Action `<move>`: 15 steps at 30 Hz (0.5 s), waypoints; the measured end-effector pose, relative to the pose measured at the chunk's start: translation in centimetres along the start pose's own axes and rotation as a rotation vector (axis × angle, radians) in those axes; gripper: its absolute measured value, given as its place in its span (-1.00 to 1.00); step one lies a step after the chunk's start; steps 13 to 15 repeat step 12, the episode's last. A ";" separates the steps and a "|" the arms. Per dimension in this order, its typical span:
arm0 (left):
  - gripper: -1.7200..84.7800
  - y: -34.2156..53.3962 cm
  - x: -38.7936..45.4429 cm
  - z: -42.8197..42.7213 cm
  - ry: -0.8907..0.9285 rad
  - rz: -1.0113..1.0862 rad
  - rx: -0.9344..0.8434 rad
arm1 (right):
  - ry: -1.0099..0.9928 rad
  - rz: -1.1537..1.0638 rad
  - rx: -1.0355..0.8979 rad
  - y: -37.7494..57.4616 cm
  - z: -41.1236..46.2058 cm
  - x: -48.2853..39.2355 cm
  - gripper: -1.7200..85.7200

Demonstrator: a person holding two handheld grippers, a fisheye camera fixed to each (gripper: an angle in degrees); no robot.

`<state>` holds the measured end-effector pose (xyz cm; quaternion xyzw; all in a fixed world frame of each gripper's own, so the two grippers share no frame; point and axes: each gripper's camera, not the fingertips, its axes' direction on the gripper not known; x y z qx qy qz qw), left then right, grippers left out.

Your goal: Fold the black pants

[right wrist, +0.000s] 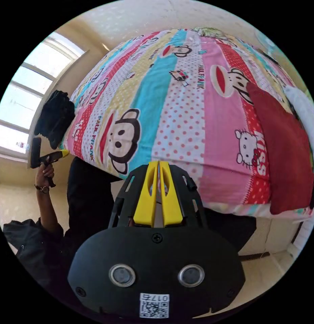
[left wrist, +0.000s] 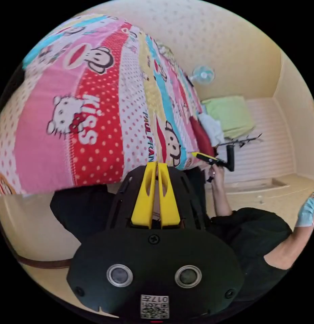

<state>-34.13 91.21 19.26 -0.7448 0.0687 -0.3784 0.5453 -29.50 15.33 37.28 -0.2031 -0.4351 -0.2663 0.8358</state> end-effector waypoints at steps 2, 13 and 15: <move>-0.98 -4.3 3.9 3.0 -0.124 0.114 -0.110 | -0.066 0.153 0.094 4.6 -3.5 5.8 -0.92; -0.98 -9.6 8.4 8.9 -0.262 -0.032 -0.344 | 0.128 0.502 0.466 17.3 -17.0 22.6 -0.70; -0.98 -9.6 8.4 8.9 -0.262 -0.032 -0.344 | 0.128 0.502 0.466 17.3 -17.0 22.6 -0.70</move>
